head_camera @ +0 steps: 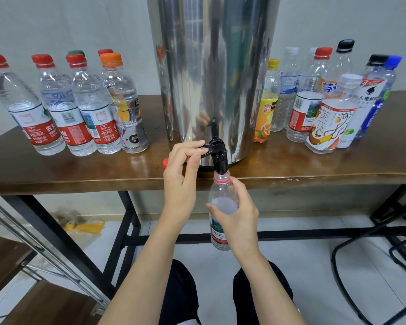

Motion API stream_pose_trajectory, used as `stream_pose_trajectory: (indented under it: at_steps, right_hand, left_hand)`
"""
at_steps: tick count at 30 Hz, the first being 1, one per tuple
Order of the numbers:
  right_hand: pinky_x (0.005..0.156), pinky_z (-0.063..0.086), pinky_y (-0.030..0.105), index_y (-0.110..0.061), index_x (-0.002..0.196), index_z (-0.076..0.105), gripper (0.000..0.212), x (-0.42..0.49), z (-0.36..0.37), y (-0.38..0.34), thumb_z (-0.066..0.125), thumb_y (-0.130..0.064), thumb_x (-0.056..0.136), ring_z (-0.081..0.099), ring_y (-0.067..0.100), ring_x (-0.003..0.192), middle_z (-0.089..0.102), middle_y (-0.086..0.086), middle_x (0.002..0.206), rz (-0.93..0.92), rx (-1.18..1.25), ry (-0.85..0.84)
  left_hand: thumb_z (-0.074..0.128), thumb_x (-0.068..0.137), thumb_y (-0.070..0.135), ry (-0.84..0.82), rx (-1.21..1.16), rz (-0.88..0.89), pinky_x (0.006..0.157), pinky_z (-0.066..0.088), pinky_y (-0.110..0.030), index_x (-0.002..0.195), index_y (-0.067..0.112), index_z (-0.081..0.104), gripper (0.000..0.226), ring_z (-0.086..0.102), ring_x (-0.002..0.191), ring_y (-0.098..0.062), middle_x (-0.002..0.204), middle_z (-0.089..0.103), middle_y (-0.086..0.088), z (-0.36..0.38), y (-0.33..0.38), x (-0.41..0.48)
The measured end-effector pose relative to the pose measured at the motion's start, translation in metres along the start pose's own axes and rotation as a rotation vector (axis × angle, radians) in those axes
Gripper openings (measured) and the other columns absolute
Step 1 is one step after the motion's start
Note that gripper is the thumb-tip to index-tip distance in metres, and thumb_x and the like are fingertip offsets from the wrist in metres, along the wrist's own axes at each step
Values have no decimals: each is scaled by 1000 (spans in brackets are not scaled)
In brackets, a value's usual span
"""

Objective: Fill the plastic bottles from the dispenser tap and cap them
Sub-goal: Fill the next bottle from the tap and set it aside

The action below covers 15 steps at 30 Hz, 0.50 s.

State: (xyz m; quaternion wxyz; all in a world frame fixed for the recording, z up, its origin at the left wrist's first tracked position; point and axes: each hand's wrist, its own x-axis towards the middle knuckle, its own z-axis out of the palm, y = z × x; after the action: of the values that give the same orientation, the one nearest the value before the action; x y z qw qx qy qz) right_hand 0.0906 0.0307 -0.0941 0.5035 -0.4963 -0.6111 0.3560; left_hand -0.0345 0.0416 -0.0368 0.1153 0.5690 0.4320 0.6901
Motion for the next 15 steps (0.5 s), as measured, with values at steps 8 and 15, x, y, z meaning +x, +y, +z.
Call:
stream_pose_trajectory:
  at_steps: [8,15]
  right_hand:
    - [109,43,37,-35,136,49,73,-1,-1,-2,85,-19,74,48,1,124,57,-17,130,8,-8,-9]
    - [108,44,39,-36,137,49,74,-1,-1,-1,85,-20,74,49,3,124,58,-17,129,18,-15,-11]
  left_hand:
    - [47,101,15,3,-10,8,105,43,-31,99,32,64,25,58,116,-12,115,62,12,0,-1,0]
    - [47,102,12,0,-16,2,104,42,-28,99,30,64,25,58,116,-11,115,62,11,0,-1,0]
